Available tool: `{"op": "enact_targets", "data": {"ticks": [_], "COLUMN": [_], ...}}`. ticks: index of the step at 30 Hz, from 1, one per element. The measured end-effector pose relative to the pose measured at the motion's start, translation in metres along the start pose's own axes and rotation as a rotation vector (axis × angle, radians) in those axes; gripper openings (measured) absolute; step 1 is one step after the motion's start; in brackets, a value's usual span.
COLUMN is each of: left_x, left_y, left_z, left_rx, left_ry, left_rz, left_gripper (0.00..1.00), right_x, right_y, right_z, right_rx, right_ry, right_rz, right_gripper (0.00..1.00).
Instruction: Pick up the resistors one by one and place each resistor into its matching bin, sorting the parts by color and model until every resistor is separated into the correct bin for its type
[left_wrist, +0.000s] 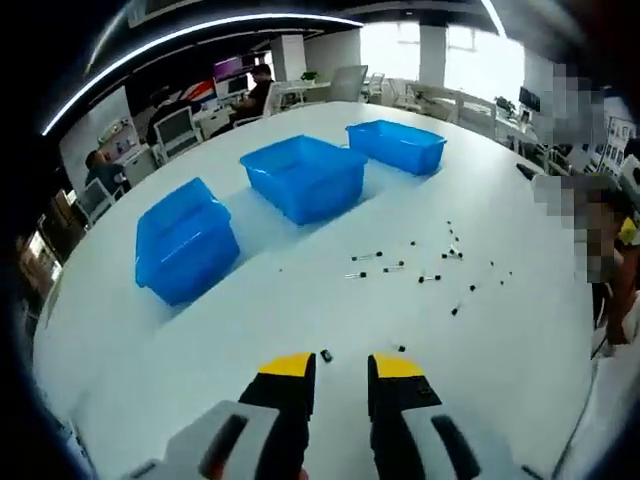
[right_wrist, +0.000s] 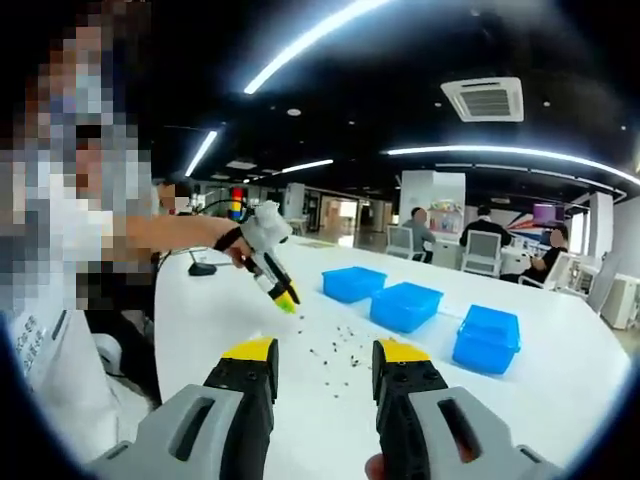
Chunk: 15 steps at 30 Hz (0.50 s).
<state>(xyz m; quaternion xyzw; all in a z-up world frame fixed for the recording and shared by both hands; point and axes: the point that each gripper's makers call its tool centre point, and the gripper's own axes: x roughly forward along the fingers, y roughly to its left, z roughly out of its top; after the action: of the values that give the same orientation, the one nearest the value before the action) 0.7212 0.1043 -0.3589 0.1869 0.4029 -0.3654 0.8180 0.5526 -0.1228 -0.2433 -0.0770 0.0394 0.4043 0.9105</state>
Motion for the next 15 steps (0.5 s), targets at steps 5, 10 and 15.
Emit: {"op": "enact_targets", "data": {"ticks": [5,10,15], "left_x": [0.010,0.020,0.023], "left_y": [0.007,0.009,0.014], "left_z": [-0.005,-0.011,-0.011], "left_rx": [-0.042,-0.052,-0.054], "left_ry": [0.036,0.067,0.077], "left_rz": [-0.005,-0.010,-0.018], "left_gripper": [0.23,0.23,0.17], "right_x": [0.002,0.003,0.005], "right_y": [-0.001,-0.001,-0.005], "right_z": [-0.002,-0.002,-0.006], "right_rx": [0.005,0.003,0.002], "right_ry": [0.002,0.002,0.014], "right_rz": [0.000,0.000,-0.012], "right_gripper": [0.39,0.40,0.39]}}
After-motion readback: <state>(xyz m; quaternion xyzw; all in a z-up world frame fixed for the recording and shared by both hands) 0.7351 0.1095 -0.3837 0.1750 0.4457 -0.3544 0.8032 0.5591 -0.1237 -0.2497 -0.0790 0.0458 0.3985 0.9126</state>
